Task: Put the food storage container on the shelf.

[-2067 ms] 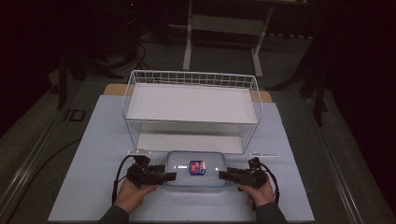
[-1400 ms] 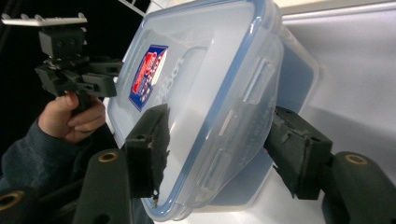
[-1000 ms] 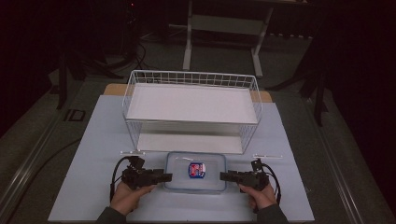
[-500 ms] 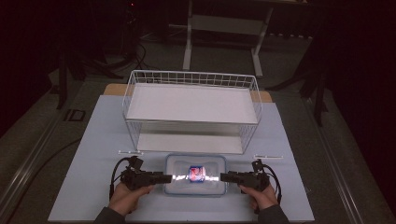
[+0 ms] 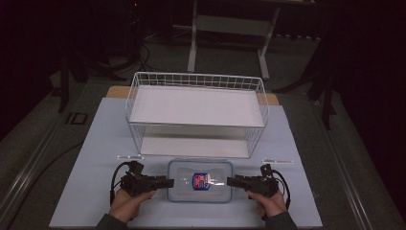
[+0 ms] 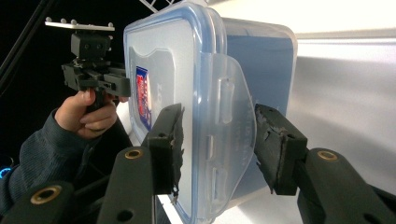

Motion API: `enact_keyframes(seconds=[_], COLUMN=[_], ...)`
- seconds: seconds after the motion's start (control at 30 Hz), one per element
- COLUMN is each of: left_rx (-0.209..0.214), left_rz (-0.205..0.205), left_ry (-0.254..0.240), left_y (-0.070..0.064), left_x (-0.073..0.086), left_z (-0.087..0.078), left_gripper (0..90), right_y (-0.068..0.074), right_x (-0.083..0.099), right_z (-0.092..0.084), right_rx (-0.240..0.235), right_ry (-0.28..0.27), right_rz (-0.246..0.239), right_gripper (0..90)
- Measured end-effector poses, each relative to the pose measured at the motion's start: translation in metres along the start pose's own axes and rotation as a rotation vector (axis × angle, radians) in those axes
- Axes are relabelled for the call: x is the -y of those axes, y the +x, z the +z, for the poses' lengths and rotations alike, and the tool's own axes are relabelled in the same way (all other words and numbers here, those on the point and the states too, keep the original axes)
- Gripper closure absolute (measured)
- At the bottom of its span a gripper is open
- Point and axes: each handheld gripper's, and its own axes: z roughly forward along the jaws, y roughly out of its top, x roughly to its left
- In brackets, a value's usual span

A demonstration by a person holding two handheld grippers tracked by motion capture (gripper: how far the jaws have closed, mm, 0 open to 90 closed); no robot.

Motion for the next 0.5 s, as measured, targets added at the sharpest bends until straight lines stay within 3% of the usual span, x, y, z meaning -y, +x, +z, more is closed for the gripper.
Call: enact_keyframes(seconds=[0.2,0.5], left_rx=[0.003,0.007], left_rz=[0.007,0.053], left_ry=[-0.016,-0.049], left_y=[-0.005,-0.021], left_x=[-0.002,-0.011], left_z=[-0.004,-0.014], left_gripper=[55.1,55.1], right_y=[0.007,0.025], right_x=[-0.003,-0.013], right_z=[-0.003,-0.013], right_rx=[0.006,0.005], right_ry=[-0.013,-0.038], right_rz=[-0.025,-0.068], right_gripper=[53.9,54.1])
